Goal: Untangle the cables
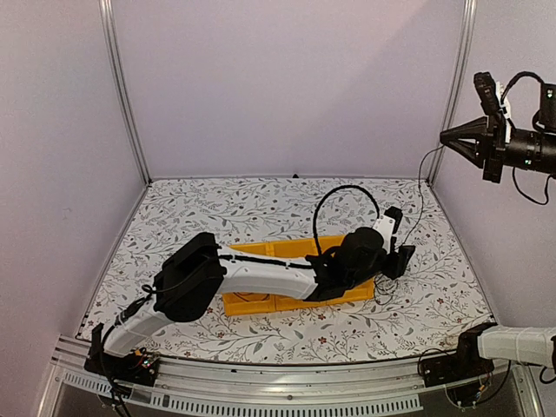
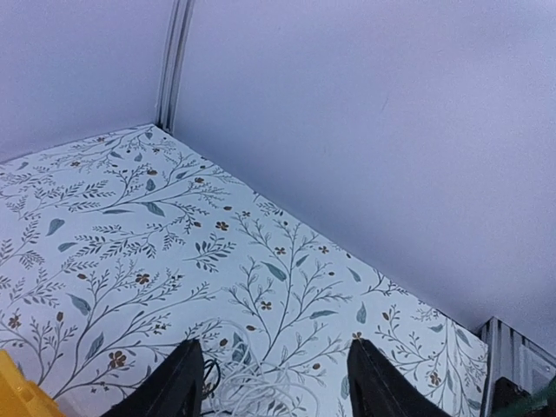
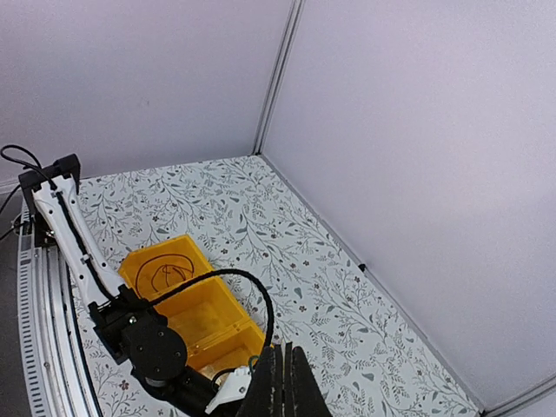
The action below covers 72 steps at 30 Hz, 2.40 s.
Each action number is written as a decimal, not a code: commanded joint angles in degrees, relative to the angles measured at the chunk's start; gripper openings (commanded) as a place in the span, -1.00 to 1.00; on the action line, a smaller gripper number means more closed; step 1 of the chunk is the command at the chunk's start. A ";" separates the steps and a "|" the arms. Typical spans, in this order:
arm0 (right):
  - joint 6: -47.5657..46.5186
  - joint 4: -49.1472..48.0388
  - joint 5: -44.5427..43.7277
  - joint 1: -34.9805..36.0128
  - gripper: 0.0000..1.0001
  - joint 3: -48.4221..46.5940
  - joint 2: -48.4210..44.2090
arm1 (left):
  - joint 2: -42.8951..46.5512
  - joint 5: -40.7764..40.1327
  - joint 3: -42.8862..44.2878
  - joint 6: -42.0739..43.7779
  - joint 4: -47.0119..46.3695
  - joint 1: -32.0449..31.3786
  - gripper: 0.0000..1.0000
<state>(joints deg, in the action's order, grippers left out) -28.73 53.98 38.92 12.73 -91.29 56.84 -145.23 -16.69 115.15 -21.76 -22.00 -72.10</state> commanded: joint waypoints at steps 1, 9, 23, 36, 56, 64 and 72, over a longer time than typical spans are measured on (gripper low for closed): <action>-2.08 4.15 5.76 -0.10 -1.00 -14.39 2.49 | -1.93 2.24 2.24 0.99 -3.46 -0.17 0.11; 2.39 -1.69 -2.29 -0.09 -1.00 -38.15 7.31 | -3.79 5.32 3.24 -0.18 -4.45 0.24 -0.06; 1.86 -19.95 -27.27 -0.08 -1.00 -51.29 9.84 | -4.01 8.79 1.64 -1.09 -5.41 0.47 -0.08; -3.08 -35.20 -32.53 -0.04 -1.00 -51.60 9.05 | -8.35 10.27 4.70 -2.22 -4.58 0.78 0.01; -3.36 -30.67 -42.93 -0.14 -1.00 8.56 -6.41 | 1.51 11.31 -6.95 0.21 -12.27 0.88 -0.28; -0.43 -28.75 -39.82 -0.17 -1.00 20.91 -4.27 | 7.41 9.90 -12.92 -0.62 -13.62 0.31 0.08; 1.91 -25.52 -31.38 -0.25 -1.00 18.72 -4.98 | 17.71 2.75 -23.09 -2.68 -4.54 0.37 0.27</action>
<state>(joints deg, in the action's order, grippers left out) -28.95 27.07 2.57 12.71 -70.11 52.88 -132.94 -11.51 96.01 -24.60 -30.33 -71.75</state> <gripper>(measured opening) 0.018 0.625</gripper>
